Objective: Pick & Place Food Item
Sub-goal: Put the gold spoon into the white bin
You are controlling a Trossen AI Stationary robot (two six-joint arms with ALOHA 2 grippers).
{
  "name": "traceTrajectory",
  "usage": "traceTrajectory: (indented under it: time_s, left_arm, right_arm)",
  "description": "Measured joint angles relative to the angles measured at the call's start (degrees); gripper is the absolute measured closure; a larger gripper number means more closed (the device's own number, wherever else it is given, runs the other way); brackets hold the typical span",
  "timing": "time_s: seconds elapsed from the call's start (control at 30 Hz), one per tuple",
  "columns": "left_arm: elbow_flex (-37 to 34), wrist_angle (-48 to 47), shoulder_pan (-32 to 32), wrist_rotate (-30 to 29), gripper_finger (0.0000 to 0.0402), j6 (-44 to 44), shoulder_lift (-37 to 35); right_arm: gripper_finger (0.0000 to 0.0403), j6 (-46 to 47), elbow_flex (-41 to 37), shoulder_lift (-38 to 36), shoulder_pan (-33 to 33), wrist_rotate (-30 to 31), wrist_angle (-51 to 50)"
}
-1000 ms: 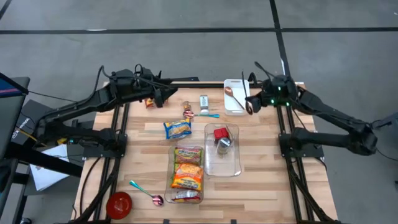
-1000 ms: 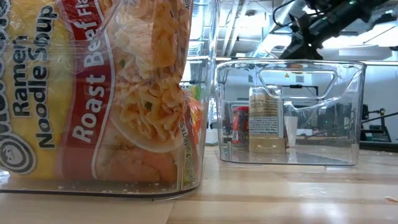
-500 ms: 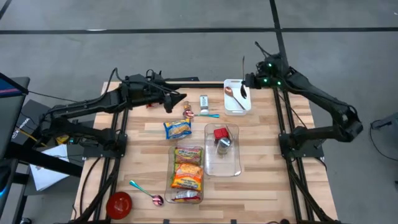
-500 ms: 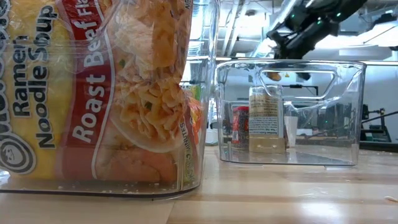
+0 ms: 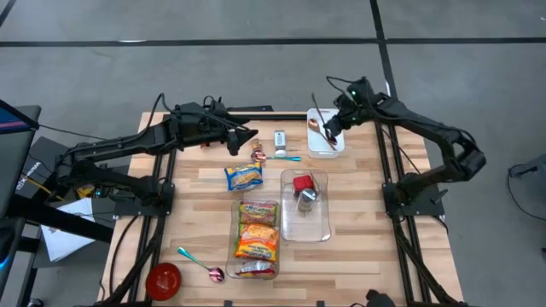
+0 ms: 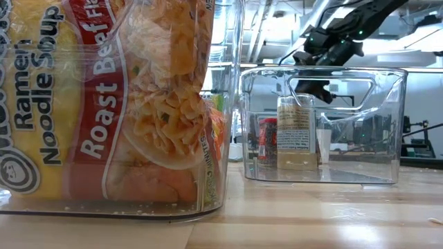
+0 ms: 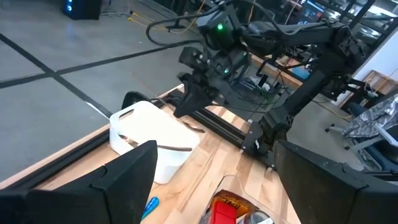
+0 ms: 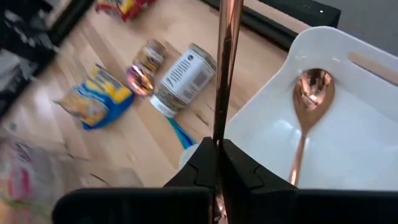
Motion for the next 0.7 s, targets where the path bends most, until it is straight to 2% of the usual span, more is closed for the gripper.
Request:
traceTrajectory:
  time_s: [0.17,0.27,0.7]
  left_arm:
    - [0.0,0.0,0.0,0.0,0.0088,0.0,0.0]
    - [0.0,0.0,0.0,-0.7,0.0088,-0.6,0.0]
    - [0.0,0.0,0.0,-1.1,0.0088,-2.9,0.0]
  right_arm:
    - [0.0403,-7.2,0.0,2.9,0.2,0.7,-1.2]
    - [0.0403,-10.2,0.0,4.4,0.3,4.6,-1.0]
    - [0.0403,-12.2,0.0,9.1,-1.0,9.2,-1.0]
